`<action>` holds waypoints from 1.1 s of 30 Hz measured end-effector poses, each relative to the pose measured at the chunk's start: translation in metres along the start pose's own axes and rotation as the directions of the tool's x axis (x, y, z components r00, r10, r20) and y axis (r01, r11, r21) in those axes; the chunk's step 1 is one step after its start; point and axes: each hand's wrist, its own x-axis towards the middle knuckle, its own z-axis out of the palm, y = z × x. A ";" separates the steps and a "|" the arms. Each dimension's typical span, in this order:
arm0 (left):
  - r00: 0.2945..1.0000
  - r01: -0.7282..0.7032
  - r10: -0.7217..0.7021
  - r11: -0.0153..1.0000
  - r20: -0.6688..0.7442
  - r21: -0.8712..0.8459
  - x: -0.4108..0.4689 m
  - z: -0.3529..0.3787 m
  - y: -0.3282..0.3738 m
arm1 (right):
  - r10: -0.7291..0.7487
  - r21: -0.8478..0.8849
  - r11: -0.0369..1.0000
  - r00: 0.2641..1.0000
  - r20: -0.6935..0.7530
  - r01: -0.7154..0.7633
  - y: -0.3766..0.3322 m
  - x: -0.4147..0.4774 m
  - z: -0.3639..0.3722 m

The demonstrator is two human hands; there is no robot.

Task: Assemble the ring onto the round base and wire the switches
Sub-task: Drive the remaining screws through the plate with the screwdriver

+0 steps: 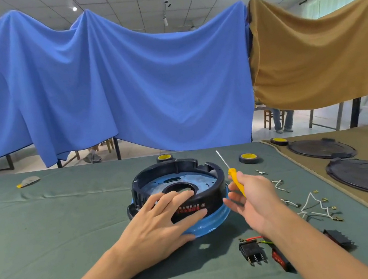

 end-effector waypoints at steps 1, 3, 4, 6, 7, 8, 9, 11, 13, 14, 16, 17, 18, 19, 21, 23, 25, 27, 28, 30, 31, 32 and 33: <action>1.000 -0.002 0.002 1.000 0.009 -0.009 0.000 -0.001 0.000 | 0.029 0.010 1.000 1.000 0.011 -0.029 -0.001 0.000 -0.002; 1.000 0.005 -0.005 0.999 0.013 -0.041 0.000 -0.003 0.001 | 0.083 0.033 0.996 0.996 0.025 -0.084 -0.002 0.000 -0.008; 1.000 0.018 -0.017 0.998 0.012 -0.058 0.000 -0.005 0.003 | 0.107 0.054 0.993 0.994 0.038 -0.109 -0.003 0.001 -0.011; 0.999 0.051 -0.051 0.996 0.016 -0.070 0.002 -0.007 0.006 | 0.142 0.110 0.983 0.987 0.082 -0.150 -0.006 0.003 -0.016; 0.997 0.076 -0.076 0.995 0.010 -0.068 0.004 -0.007 0.009 | 0.150 0.133 0.978 0.984 0.101 -0.163 -0.008 0.005 -0.018; 0.994 0.106 -0.107 0.992 -0.013 -0.062 0.008 -0.007 0.012 | 0.151 0.148 0.975 0.982 0.116 -0.167 -0.009 0.006 -0.019; 0.989 0.144 -0.146 0.988 -0.035 -0.053 0.014 -0.008 0.016 | 0.144 0.156 0.974 0.981 0.130 -0.164 -0.011 0.008 -0.020; 0.969 0.238 -0.238 0.971 -0.069 -0.006 0.033 -0.011 0.027 | 0.119 0.169 0.975 0.978 0.170 -0.148 -0.016 0.011 -0.021; 0.940 0.341 -0.340 0.939 -0.026 0.041 0.057 -0.015 0.039 | 0.097 0.157 0.978 0.968 0.233 -0.136 -0.024 0.014 -0.022; 0.922 0.387 -0.388 0.921 0.012 0.046 0.070 -0.015 0.045 | 0.094 0.134 0.982 0.958 0.270 -0.134 -0.030 0.016 -0.023; 0.863 0.492 -0.495 0.869 0.099 0.061 0.095 -0.014 0.055 | 0.104 0.061 0.990 0.938 0.332 -0.131 -0.044 0.022 -0.025; 0.819 0.551 -0.553 0.833 0.152 0.059 0.107 -0.014 0.059 | 0.108 0.019 0.992 0.934 0.341 -0.121 -0.050 0.026 -0.027; 0.769 0.607 -0.603 0.793 0.210 0.055 0.118 -0.013 0.063 | 0.102 -0.033 0.995 0.939 0.328 -0.096 -0.056 0.032 -0.028; 0.716 0.654 -0.645 0.754 0.269 0.065 0.128 -0.009 0.066 | 0.083 -0.101 0.993 0.951 0.299 -0.055 -0.060 0.038 -0.031; 0.669 0.676 -0.669 0.729 0.323 0.109 0.144 0.002 0.070 | 0.024 -0.274 0.961 0.972 0.236 0.042 -0.068 0.053 -0.036; 0.662 0.678 -0.676 0.724 0.323 0.124 0.152 0.014 0.073 | -0.043 -0.416 0.901 0.979 0.199 0.124 -0.077 0.068 -0.042; 0.695 0.654 -0.657 0.747 0.293 0.123 0.149 0.015 0.074 | -0.127 -0.555 0.807 0.977 0.169 0.201 -0.083 0.084 -0.049; 0.773 0.565 -0.587 0.809 0.241 0.160 0.140 0.027 0.073 | -0.218 -0.736 0.620 0.961 0.170 0.271 -0.082 0.100 -0.054; 0.805 0.530 -0.558 0.829 0.202 0.178 0.136 0.032 0.072 | -0.249 -0.817 0.502 0.952 0.177 0.283 -0.080 0.108 -0.057; 0.856 0.469 -0.500 0.858 0.133 0.212 0.128 0.039 0.066 | -0.266 -0.929 0.266 0.946 0.184 0.255 -0.072 0.121 -0.063; 0.872 0.442 -0.476 0.865 0.110 0.237 0.125 0.040 0.062 | -0.256 -0.957 0.160 0.947 0.196 0.241 -0.067 0.127 -0.066; 0.886 0.422 -0.457 0.868 0.086 0.263 0.122 0.042 0.059 | -0.237 -0.970 0.069 0.948 0.211 0.233 -0.062 0.130 -0.068; 0.896 0.408 -0.440 0.869 0.063 0.280 0.120 0.043 0.056 | -0.225 -0.971 -0.012 0.946 0.234 0.237 -0.059 0.133 -0.069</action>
